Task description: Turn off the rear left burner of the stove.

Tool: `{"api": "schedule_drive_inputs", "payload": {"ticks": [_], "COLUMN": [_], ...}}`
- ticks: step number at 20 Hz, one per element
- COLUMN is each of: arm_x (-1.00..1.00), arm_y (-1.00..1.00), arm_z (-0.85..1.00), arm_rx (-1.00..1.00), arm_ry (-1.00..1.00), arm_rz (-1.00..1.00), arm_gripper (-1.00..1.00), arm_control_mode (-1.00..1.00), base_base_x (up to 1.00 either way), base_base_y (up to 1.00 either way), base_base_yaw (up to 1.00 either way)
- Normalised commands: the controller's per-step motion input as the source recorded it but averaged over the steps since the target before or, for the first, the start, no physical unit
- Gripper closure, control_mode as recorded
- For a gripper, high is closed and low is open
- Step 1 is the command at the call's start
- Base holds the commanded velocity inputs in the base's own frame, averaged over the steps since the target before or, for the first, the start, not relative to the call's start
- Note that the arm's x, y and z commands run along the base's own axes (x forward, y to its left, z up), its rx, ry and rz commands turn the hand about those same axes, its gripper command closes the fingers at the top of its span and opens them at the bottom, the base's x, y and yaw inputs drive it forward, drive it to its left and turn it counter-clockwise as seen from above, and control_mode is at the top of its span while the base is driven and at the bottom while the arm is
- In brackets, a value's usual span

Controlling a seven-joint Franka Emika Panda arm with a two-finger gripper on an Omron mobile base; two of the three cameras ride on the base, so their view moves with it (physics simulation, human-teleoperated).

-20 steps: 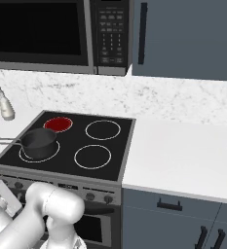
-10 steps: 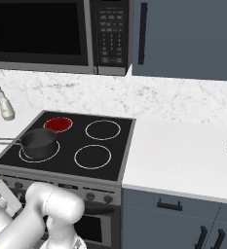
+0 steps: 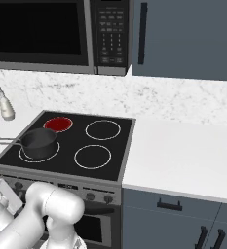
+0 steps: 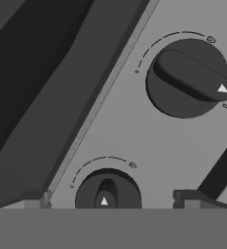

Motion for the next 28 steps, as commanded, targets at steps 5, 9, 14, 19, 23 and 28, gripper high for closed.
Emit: {"api": "schedule_drive_inputs", "payload": {"ticks": [5,9,14,19,23,28], "arm_x": [0.00,0.00,0.00,0.00,0.00,0.00], "arm_y": [0.00,0.00,0.00,-0.06,-0.19,-0.26], "arm_z": [0.00,0.00,0.03,0.09,0.11,0.08], "arm_rx": [0.00,0.00,0.06,0.25,0.41,0.49], "arm_ry": [0.00,0.00,0.00,0.00,0.00,0.00], "arm_rz": [0.00,0.00,-0.04,-0.14,-0.19,-0.22], "arm_gripper": [1.00,1.00,1.00,1.00,1.00,1.00], "arm_control_mode": [-1.00,-1.00,-1.00,-1.00,-1.00,-1.00], "base_base_x": [0.00,0.00,0.00,0.00,0.00,0.00], "base_base_y": [0.00,0.00,0.00,0.00,0.00,0.00], "base_base_yaw": [0.00,0.00,0.00,0.00,0.00,0.00]}}
